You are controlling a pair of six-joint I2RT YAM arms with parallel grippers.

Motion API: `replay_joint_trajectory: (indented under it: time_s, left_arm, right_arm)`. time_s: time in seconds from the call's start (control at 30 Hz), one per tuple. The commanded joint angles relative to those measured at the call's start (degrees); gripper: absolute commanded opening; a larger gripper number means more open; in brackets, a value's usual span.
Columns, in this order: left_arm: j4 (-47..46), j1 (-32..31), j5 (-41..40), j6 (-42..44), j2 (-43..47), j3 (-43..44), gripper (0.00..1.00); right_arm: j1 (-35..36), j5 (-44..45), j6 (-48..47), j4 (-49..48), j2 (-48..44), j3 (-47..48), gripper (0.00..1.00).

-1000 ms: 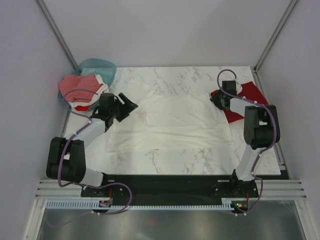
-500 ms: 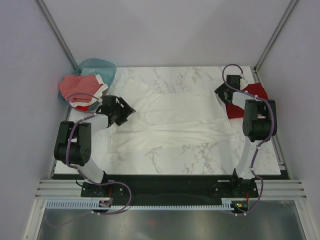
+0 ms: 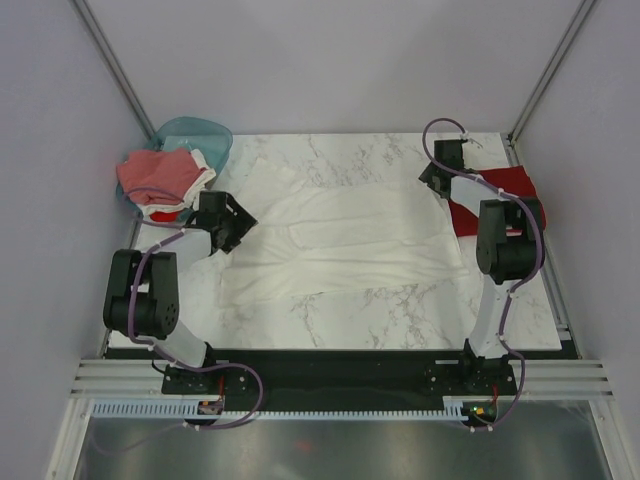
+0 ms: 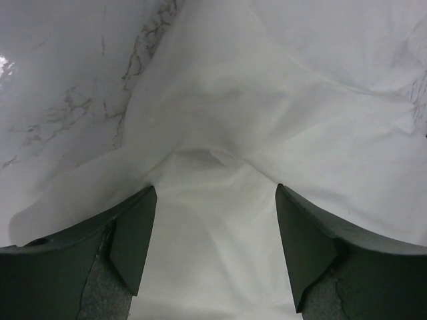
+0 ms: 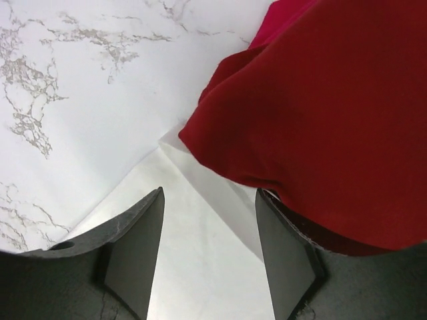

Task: Fold and stack the t-shirts
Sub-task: Fold the tshirt

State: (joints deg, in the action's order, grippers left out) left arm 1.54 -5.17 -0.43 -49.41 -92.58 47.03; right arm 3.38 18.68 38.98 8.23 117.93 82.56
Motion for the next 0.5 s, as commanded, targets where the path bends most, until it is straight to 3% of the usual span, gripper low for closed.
replay_joint_trajectory:
  time_s: [0.0,0.3,0.47]
  left_arm:
    - [2.68,0.77,-5.64,-0.16,3.71,-0.26,0.80]
    - [2.68,0.69,-7.05,1.50,7.05,0.00,0.79]
    - [-0.82,0.16,-0.55,4.58,8.72,-0.09,0.80]
  right_arm:
    - [1.45,6.28,-5.75,0.12,-3.93,3.04,0.65]
    - [4.27,9.18,-11.21,5.38,4.13,14.63,0.61]
    - [4.36,8.13,-12.79,9.34,9.68,21.67,0.57]
